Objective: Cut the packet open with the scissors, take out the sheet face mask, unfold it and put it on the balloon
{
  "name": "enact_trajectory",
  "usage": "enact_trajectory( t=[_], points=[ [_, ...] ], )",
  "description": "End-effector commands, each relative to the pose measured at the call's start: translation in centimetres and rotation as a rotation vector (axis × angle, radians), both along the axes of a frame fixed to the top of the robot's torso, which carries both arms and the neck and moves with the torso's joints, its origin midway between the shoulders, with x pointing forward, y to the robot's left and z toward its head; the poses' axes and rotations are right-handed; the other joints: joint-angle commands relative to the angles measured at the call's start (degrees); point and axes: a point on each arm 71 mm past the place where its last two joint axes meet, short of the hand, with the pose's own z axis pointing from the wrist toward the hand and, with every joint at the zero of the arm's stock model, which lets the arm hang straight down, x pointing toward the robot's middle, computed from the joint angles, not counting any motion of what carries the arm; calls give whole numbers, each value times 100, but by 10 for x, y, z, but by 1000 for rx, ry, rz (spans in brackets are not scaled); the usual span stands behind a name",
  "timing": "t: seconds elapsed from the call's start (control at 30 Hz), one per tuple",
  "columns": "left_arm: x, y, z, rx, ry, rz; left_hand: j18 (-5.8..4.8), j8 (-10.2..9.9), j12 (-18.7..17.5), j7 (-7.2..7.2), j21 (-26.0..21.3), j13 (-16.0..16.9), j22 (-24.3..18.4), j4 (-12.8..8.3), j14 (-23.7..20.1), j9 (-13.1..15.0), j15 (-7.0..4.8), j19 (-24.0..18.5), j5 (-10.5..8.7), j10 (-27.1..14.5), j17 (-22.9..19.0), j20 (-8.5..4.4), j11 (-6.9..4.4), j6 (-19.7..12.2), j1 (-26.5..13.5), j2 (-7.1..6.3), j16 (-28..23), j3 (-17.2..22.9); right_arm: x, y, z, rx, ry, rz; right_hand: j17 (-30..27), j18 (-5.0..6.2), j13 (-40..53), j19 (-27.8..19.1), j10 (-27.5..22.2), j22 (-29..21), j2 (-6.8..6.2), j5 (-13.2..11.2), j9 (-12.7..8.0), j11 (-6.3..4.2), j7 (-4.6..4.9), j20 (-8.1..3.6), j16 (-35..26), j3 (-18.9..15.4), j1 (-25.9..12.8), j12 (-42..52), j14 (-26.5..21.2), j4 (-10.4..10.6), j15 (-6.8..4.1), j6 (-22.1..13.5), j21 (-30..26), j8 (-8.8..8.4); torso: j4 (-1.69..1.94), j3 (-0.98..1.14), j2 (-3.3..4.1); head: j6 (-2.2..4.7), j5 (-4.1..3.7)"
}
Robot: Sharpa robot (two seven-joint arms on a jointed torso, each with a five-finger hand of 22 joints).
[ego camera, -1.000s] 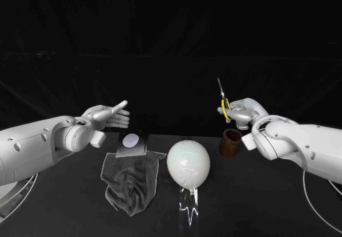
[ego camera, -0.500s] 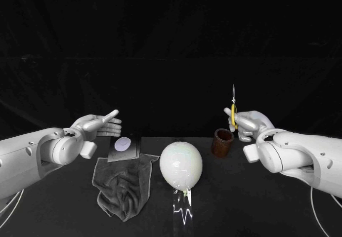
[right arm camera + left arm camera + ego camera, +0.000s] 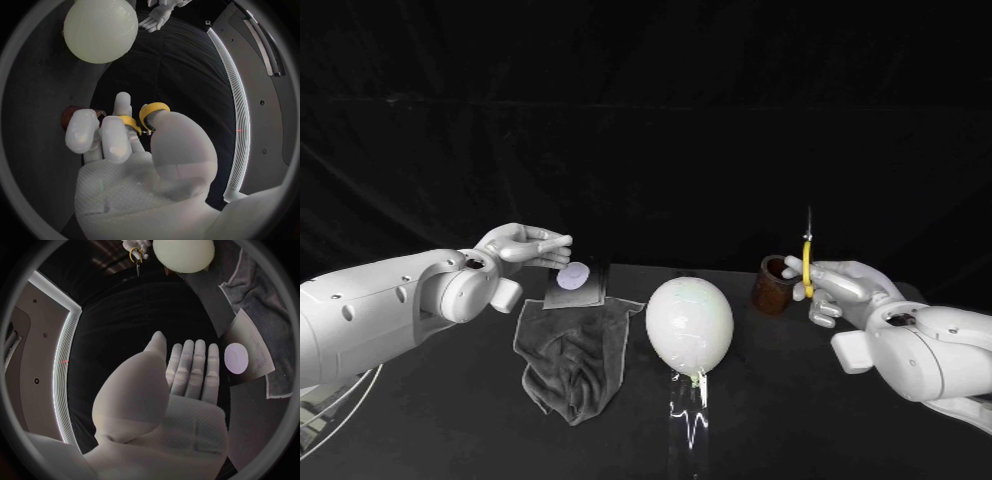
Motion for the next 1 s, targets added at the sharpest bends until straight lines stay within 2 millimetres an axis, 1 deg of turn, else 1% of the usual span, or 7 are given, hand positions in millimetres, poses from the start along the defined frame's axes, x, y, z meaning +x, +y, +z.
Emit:
enact_trajectory(
  t=[0.03, 0.2, 0.3, 0.47, 0.53, 0.7, 1.0],
  points=[
    [-3, -3, 0, 147, -151, -45, 77, -37, -40, -54, -21, -15, -10, -107, 43, -38, -50, 62, -14, 26, -17, 9, -47, 47, 319, 17, 30, 115, -8, 4, 1, 54, -11, 34, -83, 61, -259, 22, 601, -26, 800, 16, -77, -263, -21, 72, -78, 167, 806, -297, 28, -206, 42, -29, -45, -91, 4, -6, 1, -77, 153],
    [-8, -2, -11, 287, -267, -67, 26, -161, -173, -19, -129, -22, -74, 6, -8, -158, -13, -68, -19, 80, -115, 22, -20, 133, 589, -99, -89, 272, -20, 5, -1, 63, -8, 38, 59, 56, -413, 134, 801, 62, 760, 11, -124, -301, -72, 98, 34, 195, 775, -449, 116, -296, 12, 164, 57, -88, 17, -15, 2, -138, 229],
    [-10, -2, -19, 377, -333, -87, -107, -229, -251, -4, -336, -23, -177, 98, -191, -209, 48, -358, -25, 58, -195, 33, 12, 122, 609, -208, -247, 289, -27, 6, -4, 69, 0, 42, 89, 53, -457, 160, 852, 85, 740, 6, -147, -316, -88, 97, 58, 203, 760, -498, 134, -321, 1, 225, 81, -95, 18, -18, -2, -191, 307],
    [-12, -8, -28, 512, -410, -140, -402, -453, -487, -107, -926, -32, -412, 239, -810, -322, 314, -1264, -16, -446, -408, 46, 277, -162, 491, -449, -677, 201, -38, 6, -10, 77, 12, 50, 118, 51, -539, 183, 933, 103, 713, 8, -202, -334, -111, 88, 79, 227, 726, -596, 153, -363, -15, 332, 93, -127, 15, -14, 8, -238, 405],
    [-12, -11, -31, 557, -430, -157, -582, -618, -500, -225, -1452, -37, -547, 391, -1706, -395, 447, -2158, -10, -1006, -751, 52, 209, -442, 450, -704, -1011, 144, -41, 6, -11, 79, 13, 59, 145, 45, -556, 203, 953, 124, 709, 8, -213, -339, -117, 86, 101, 234, 717, -616, 162, -373, -19, 362, 117, -131, 9, -17, 11, -254, 450],
    [-8, -20, -38, 632, -418, -197, -601, -1015, -579, -284, -1808, -113, -595, 646, -3082, -716, 409, -2746, -3, -2940, -1276, 69, 9, -1561, 516, -1220, -1334, -510, -48, 11, -15, 59, 9, 100, 137, 49, -587, 194, 982, 115, 714, 5, -228, -345, -125, 80, 94, 236, 685, -654, 164, -367, -25, 412, 99, -135, -10, -16, 9, -304, 548],
    [8, -26, -51, 773, -346, -236, -575, -1125, -627, -292, -1994, -160, -625, 649, -3808, -820, 166, -3075, 18, -3848, -1551, 41, -250, -1948, 386, -1446, -1383, -1203, -54, 19, -21, 47, 17, 134, 155, 48, -604, 198, 1000, 120, 728, 6, -235, -353, -135, 77, 107, 248, 676, -677, 169, -372, -29, 437, 102, -137, -5, -7, 10, -343, 594]
  ],
)
